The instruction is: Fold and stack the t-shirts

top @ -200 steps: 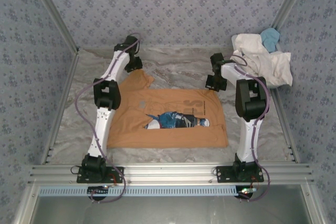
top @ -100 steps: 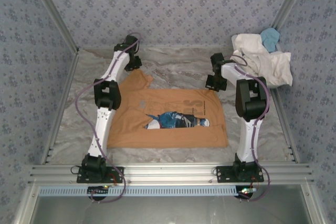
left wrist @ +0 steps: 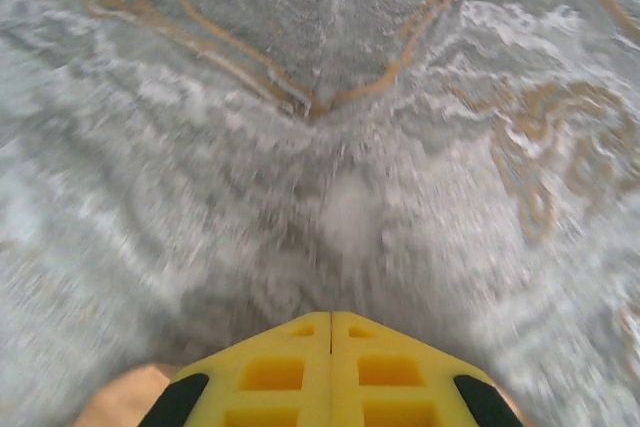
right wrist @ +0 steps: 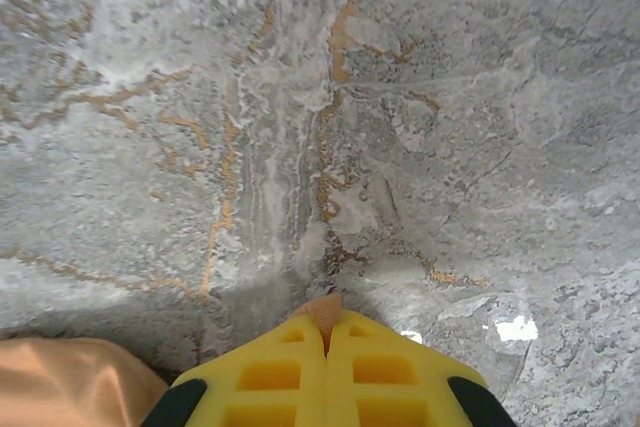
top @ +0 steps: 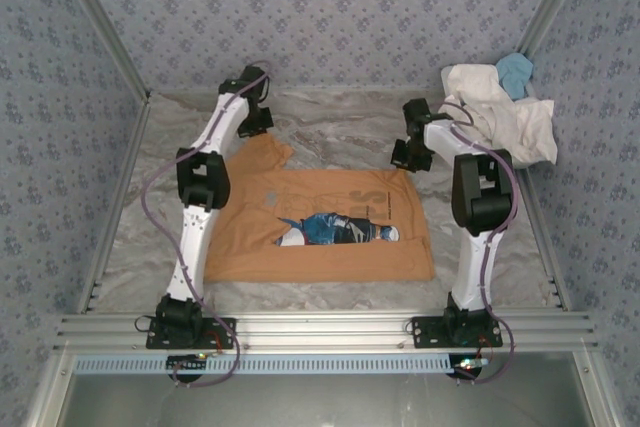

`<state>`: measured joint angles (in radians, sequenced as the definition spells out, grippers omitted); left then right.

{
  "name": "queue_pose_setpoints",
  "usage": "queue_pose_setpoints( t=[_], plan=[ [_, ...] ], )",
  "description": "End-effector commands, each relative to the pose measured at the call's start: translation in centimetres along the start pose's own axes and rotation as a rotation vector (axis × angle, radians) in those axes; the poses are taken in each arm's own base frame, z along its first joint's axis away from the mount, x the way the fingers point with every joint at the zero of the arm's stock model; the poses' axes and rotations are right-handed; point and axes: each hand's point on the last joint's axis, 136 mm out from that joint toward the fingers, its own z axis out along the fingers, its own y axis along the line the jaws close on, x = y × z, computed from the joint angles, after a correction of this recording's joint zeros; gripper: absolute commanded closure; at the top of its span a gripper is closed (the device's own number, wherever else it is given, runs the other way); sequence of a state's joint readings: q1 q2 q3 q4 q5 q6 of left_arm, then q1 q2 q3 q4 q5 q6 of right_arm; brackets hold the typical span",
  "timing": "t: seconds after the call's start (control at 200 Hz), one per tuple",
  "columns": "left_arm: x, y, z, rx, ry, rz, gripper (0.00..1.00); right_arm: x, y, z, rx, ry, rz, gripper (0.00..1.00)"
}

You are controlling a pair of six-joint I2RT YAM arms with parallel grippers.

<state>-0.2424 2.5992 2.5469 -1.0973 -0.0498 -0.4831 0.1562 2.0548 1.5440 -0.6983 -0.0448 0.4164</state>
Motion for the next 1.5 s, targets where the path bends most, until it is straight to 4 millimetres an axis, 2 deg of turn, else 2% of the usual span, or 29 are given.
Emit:
queue_pose_setpoints(
  t=[0.0,0.18,0.32,0.355,0.435,0.6,0.64,0.665,0.839,0.974,1.244,1.494],
  plan=[
    [-0.8,0.6,-7.3,0.075,-0.036,-0.038,1.0,-0.3,0.3,-1.9,-0.044,-0.032,-0.019,1.0],
    [2.1,2.3,-10.4,0.118,0.015,-0.054,1.0,-0.2,0.8,-4.4,-0.089,-0.087,-0.035,1.0],
    [5.3,4.3,-12.8,0.117,0.042,-0.076,1.0,1.5,0.5,-5.4,-0.106,-0.076,-0.042,1.0],
    [6.8,5.1,-12.9,0.107,0.067,-0.086,1.0,1.8,0.4,-5.8,-0.108,-0.081,-0.043,1.0],
    [8.8,6.4,-14.2,0.105,0.072,-0.11,1.0,2.9,0.0,-6.0,-0.112,-0.082,-0.031,1.0],
    [12.6,8.6,-17.1,0.095,0.063,-0.144,1.0,5.5,-1.1,-6.5,-0.098,-0.061,-0.01,1.0],
    [13.5,9.2,-17.8,0.084,0.06,-0.151,1.0,5.4,-1.3,-7.1,-0.093,-0.08,-0.009,1.0],
    [14.1,9.7,-18.1,0.073,0.062,-0.158,1.0,6.6,-2.0,-6.5,-0.072,-0.058,-0.007,1.0],
    [17.4,12.7,-20.0,0.008,0.043,-0.202,1.0,8.6,-4.0,-6.9,-0.009,-0.043,0.017,1.0],
    [19.7,14.6,-20.8,-0.043,0.039,-0.223,1.0,9.8,-4.9,-7.0,0.016,-0.037,0.022,1.0],
    [25.2,17.0,-21.6,-0.069,0.054,-0.335,1.0,12.7,-6.2,-7.3,0.046,-0.011,0.039,1.0],
    [30.7,18.2,-20.5,-0.114,0.13,-0.412,1.0,14.9,-7.2,-7.6,0.076,0.012,0.046,1.0]
  ],
)
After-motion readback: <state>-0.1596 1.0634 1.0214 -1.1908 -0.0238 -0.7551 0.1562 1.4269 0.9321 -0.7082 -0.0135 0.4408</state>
